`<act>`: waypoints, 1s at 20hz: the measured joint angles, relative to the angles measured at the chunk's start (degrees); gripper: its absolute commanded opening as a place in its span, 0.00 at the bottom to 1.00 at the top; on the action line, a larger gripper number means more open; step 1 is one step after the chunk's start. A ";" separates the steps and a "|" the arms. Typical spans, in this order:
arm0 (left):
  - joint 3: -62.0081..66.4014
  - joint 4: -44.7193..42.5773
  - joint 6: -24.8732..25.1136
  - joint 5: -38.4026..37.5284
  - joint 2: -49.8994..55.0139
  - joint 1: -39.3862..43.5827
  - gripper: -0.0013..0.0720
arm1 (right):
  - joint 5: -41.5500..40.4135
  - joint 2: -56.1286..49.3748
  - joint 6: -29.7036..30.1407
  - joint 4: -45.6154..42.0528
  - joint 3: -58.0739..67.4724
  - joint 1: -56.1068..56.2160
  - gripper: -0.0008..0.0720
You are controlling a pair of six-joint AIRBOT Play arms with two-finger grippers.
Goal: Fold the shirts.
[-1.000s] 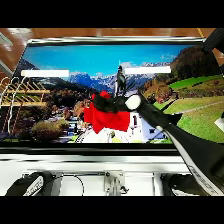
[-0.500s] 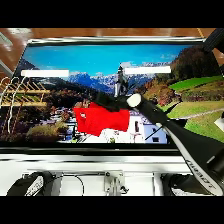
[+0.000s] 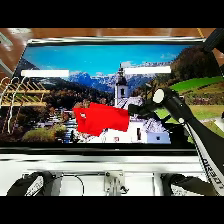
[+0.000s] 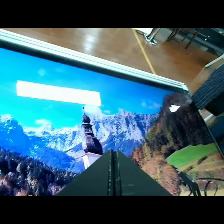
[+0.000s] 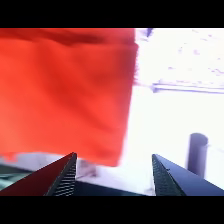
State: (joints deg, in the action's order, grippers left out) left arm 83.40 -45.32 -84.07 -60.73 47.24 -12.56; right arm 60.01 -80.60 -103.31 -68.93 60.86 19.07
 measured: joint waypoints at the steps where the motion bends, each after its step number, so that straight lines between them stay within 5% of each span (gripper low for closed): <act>1: -0.33 -0.22 -0.02 0.02 0.00 0.00 0.06 | -1.09 -1.14 -0.15 0.02 -0.74 0.68 0.81; 6: -1.84 -0.70 -0.20 -0.04 0.00 0.00 0.06 | -9.60 -6.43 -0.33 3.30 -2.25 3.45 0.80; 7: -2.12 -0.72 -0.20 -0.02 0.00 0.00 0.06 | -11.13 -7.23 -0.44 4.57 -2.34 3.65 0.67; 8: -2.36 -0.72 -0.22 0.02 0.00 0.00 0.06 | -12.44 -7.85 -0.35 5.75 -2.40 3.76 0.35; 9: -2.58 -0.74 -0.22 0.04 0.00 0.00 0.06 | -13.51 -8.41 0.39 7.52 -2.43 3.89 0.14; 10: -2.78 -0.74 -0.22 0.02 0.00 0.00 0.06 | -14.34 -8.81 1.60 9.73 -2.25 4.00 0.11; 15: -3.17 -0.76 -0.24 0.02 0.00 0.00 0.06 | -13.66 -7.98 13.53 18.38 5.11 4.04 0.10; 20: -3.21 -0.76 -0.24 -0.20 0.00 0.00 0.06 | -9.60 -1.97 22.97 36.33 19.52 -2.03 0.10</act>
State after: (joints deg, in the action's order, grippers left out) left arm 80.18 -46.09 -84.31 -60.93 47.24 -12.56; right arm 50.41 -82.56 -80.34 -32.60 80.38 17.04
